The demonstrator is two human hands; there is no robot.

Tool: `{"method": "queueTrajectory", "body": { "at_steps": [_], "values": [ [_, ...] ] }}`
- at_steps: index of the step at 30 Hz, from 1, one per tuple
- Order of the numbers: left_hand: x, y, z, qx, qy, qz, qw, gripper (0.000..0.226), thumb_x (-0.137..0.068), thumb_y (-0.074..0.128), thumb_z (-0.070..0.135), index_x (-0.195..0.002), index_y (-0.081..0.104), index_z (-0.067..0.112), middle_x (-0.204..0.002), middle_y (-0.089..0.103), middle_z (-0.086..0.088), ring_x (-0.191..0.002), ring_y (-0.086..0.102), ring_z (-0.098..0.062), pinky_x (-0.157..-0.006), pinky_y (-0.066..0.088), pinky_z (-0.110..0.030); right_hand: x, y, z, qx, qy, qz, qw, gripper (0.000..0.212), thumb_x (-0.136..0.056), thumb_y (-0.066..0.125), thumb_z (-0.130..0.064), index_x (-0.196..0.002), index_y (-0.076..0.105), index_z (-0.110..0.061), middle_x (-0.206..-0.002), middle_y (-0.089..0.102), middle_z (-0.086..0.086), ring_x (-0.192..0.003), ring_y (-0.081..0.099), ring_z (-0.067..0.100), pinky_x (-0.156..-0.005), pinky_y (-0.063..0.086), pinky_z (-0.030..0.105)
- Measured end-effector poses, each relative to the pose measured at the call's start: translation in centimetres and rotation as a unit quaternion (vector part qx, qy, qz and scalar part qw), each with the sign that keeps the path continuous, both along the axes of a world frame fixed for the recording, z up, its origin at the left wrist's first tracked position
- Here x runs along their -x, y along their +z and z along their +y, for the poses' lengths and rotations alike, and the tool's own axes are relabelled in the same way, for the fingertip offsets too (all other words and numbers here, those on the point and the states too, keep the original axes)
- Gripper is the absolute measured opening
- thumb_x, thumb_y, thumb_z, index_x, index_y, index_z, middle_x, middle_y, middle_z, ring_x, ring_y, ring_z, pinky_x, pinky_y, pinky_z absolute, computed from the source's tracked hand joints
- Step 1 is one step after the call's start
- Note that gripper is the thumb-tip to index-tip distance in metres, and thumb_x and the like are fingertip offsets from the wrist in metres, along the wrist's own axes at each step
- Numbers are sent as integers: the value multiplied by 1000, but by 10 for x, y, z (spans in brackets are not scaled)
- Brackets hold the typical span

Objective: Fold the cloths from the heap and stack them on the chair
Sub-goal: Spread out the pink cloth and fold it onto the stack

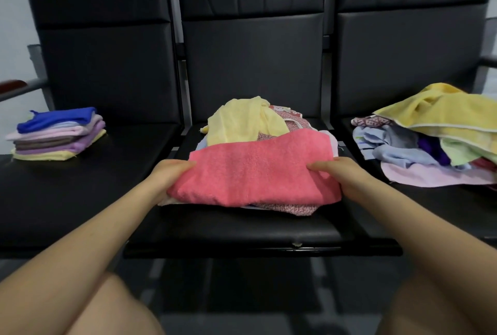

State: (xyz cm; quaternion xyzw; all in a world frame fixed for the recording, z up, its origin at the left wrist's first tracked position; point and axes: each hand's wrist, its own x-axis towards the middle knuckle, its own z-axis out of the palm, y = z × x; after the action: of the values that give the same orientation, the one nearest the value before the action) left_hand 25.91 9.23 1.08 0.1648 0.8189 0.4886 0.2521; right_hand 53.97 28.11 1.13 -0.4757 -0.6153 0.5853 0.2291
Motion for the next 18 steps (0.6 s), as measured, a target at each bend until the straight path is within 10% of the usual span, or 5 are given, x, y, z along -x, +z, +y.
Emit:
{"method": "queueTrajectory", "body": {
  "at_steps": [9, 13, 18],
  "values": [
    [10, -1, -3, 74, -45, -45, 995, 75, -71, 78, 52, -124, 55, 5, -116, 64, -15, -102, 63, -30, -92, 52, -44, -12, 15, 1, 171, 23, 57, 983, 47, -78, 76, -33, -116, 56, -14, -106, 68, 12, -87, 66, 28, -63, 52, 36],
    [6, 1, 2, 21, -50, -37, 998, 43, -85, 71, 34, -116, 59, 7, -111, 63, -12, -88, 61, -21, -83, 48, -36, -3, 23, 0, 80, 29, 126, 988, 39, -87, 67, -26, -121, 57, -10, -103, 69, 11, -89, 67, 23, -68, 52, 33],
    [8, 11, 2, -130, -1, 21, 991, 46, -92, 62, 30, -134, 55, 13, -126, 61, -7, -113, 56, -23, -98, 45, -38, 6, 53, 5, 32, 42, 253, 966, 16, -97, 51, -19, -109, 63, -18, -77, 74, 0, -72, 71, 12, -57, 55, 23]
  ]
}}
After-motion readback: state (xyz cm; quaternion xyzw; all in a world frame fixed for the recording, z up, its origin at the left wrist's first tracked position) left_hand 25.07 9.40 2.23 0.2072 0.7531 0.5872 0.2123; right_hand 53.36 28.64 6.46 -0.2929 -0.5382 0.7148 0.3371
